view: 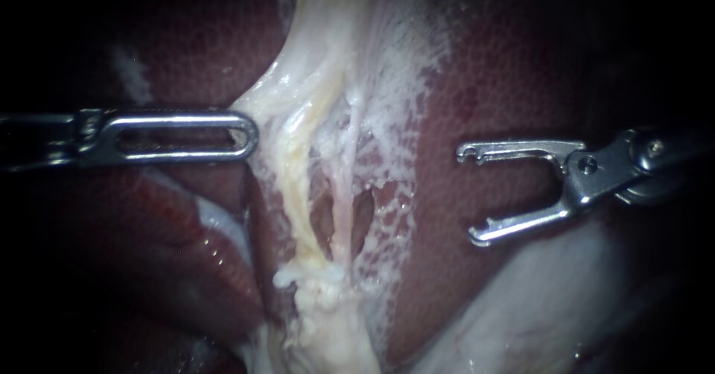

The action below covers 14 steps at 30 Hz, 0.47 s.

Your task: Going back first clip left tube

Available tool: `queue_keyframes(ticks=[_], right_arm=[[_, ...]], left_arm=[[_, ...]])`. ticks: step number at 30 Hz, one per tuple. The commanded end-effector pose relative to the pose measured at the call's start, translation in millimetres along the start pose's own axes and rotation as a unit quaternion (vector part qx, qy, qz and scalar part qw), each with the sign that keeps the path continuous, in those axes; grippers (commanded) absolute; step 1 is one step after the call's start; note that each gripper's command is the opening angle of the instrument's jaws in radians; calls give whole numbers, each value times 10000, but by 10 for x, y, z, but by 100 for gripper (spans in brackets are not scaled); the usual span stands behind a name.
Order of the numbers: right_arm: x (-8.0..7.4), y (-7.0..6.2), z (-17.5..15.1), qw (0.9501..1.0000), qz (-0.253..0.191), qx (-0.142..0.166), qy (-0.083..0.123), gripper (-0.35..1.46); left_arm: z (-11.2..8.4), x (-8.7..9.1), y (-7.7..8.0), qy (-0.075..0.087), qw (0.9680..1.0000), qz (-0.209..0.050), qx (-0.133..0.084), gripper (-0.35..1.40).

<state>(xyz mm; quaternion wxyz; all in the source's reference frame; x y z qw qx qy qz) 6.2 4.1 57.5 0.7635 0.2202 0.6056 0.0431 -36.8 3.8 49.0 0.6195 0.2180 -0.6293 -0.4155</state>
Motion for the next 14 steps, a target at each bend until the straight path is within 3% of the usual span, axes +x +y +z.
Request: queue_keyframes(ticks=[1, 14], right_arm=[[0, 0, 0, 10000, 0, 0, 0, 60], [0, -1, 0, 10000, 0, 1, 0, 60]], left_arm=[[0, 0, 0, -2, 10000, -2, -1, -35], [0, 0, 0, -2, 10000, -2, -2, -35]])
